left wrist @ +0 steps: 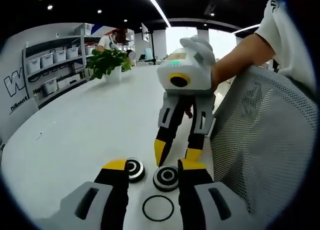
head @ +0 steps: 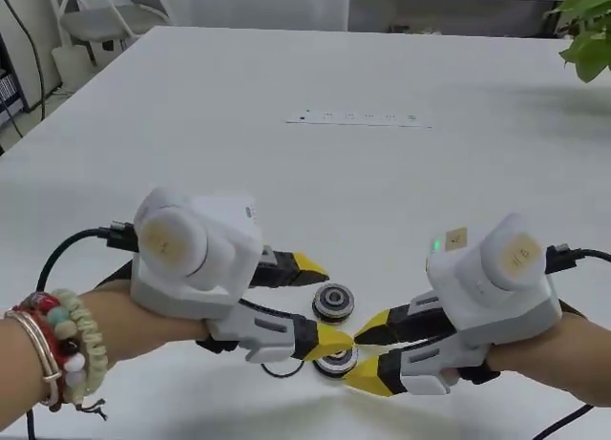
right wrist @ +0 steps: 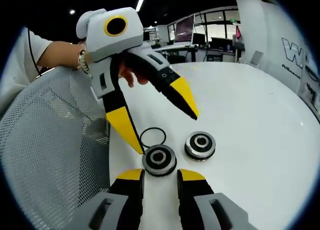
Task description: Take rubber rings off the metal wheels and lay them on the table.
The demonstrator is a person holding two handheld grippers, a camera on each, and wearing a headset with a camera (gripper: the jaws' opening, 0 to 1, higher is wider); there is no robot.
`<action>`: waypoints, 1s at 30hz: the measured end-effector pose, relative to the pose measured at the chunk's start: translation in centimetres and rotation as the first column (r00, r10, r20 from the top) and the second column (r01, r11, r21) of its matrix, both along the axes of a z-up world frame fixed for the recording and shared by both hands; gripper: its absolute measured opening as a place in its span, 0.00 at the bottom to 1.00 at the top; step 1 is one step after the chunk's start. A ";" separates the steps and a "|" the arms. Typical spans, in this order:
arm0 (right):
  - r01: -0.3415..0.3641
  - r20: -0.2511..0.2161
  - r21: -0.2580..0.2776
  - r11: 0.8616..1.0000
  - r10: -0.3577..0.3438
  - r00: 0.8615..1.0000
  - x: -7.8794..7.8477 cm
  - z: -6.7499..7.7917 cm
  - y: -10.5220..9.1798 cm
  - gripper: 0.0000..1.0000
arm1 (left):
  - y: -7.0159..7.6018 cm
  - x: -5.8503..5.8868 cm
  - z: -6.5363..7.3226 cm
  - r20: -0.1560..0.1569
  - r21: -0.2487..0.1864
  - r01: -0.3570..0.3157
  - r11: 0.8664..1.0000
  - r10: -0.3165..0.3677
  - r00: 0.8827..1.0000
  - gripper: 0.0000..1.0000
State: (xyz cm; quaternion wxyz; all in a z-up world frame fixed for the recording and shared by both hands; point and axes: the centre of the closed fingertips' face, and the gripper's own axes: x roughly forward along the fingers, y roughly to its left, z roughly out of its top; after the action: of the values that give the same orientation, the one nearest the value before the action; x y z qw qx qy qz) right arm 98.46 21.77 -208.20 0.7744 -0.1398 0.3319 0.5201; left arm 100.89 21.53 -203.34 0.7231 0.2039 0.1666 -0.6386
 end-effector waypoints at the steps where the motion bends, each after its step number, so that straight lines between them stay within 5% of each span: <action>1: 0.000 0.000 0.000 1.000 0.000 1.000 0.0 0.0 0.0 0.22 | 0.0 -0.1 -0.1 0.000 0.003 0.005 1.000 -0.005 1.000 0.34; 8: -0.002 0.000 -0.004 1.000 0.002 1.000 0.0 -0.1 -0.1 0.21 | 0.1 -1.5 -2.1 -0.012 0.070 0.073 0.995 -0.073 0.997 0.23; 14: -0.005 -0.005 0.007 1.000 0.005 1.000 -0.1 0.0 0.2 0.20 | 0.4 -1.6 -3.0 -0.021 0.096 0.078 0.992 -0.076 0.997 0.16; 30: -0.015 -0.006 0.000 1.000 0.015 1.000 -0.2 0.0 -0.1 0.10 | 0.2 -1.7 -2.9 -0.031 0.085 0.064 0.994 -0.061 0.998 0.09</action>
State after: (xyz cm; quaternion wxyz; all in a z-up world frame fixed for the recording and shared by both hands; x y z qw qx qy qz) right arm 98.24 21.66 -208.19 0.7694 -0.1406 0.3334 0.5263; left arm 99.15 21.77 -206.26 0.6909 0.2307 0.1976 -0.6561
